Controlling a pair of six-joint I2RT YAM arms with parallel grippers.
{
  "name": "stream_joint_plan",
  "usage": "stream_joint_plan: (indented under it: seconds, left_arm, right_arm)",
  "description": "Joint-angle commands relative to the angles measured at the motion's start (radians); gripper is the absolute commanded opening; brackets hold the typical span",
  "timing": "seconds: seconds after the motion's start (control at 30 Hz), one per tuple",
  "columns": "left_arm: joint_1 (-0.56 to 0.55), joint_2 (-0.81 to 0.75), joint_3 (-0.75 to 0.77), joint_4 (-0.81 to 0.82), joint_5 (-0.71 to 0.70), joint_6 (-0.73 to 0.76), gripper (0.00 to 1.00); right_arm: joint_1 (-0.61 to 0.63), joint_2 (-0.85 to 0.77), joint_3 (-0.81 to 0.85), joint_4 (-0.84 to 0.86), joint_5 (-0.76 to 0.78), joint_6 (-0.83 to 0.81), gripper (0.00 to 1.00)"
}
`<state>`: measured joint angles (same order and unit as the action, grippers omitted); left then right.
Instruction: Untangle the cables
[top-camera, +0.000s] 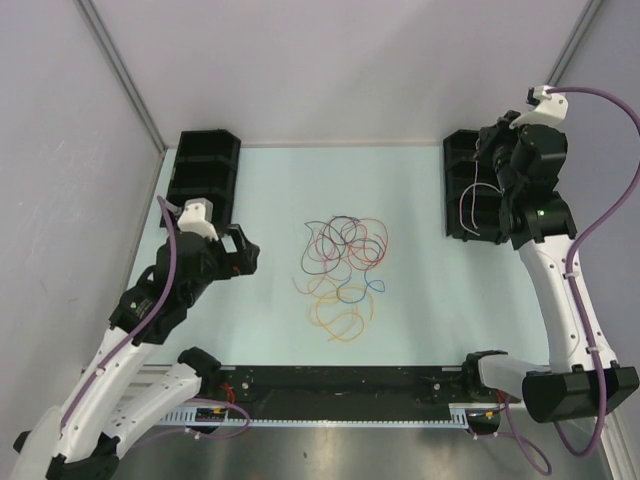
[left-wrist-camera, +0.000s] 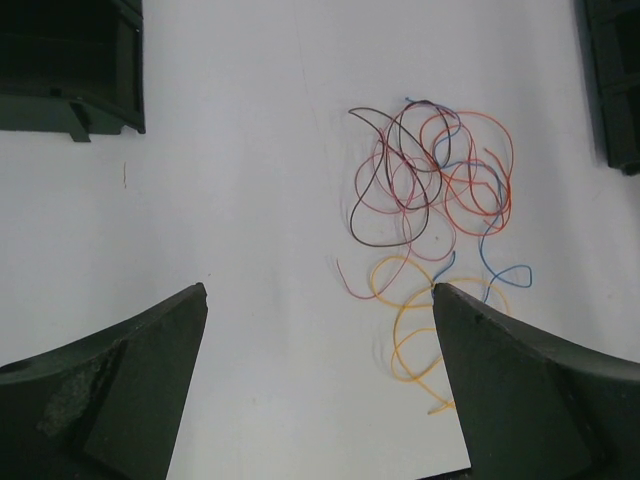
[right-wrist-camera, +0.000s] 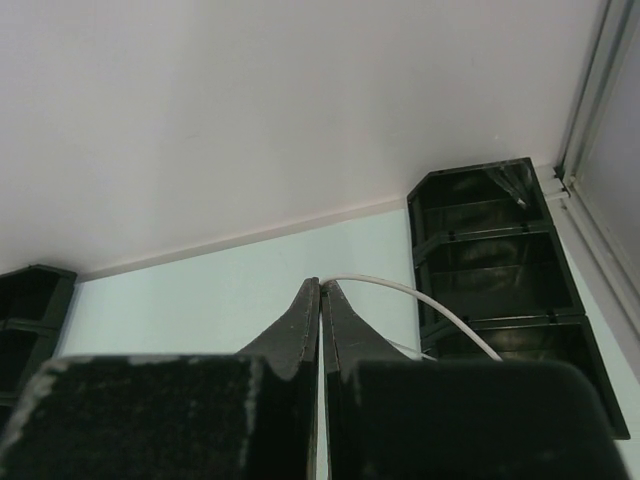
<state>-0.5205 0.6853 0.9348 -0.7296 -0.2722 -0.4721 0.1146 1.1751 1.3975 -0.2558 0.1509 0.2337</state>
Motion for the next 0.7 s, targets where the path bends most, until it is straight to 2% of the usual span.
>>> stream_joint_plan:
  seconds: [0.0, 0.27, 0.6, 0.67]
  left_arm:
    - [0.004, 0.003, -0.010, -0.019, 0.048, 0.072, 1.00]
    - [0.013, -0.010, -0.008, -0.024, 0.027, 0.067, 1.00]
    - [0.013, -0.069, -0.013, -0.025, -0.002, 0.059, 1.00]
    - [0.013, -0.064, -0.011, -0.027, -0.005, 0.058, 1.00]
  right_arm:
    - [-0.032, 0.029, 0.017, 0.052, -0.002, -0.036, 0.00]
    - [-0.064, 0.083, -0.009, 0.113, 0.021, -0.051, 0.00]
    - [-0.107, 0.132, -0.031, 0.199, -0.028, -0.070, 0.00]
    - [-0.147, 0.150, -0.038, 0.217, -0.046, -0.059, 0.00]
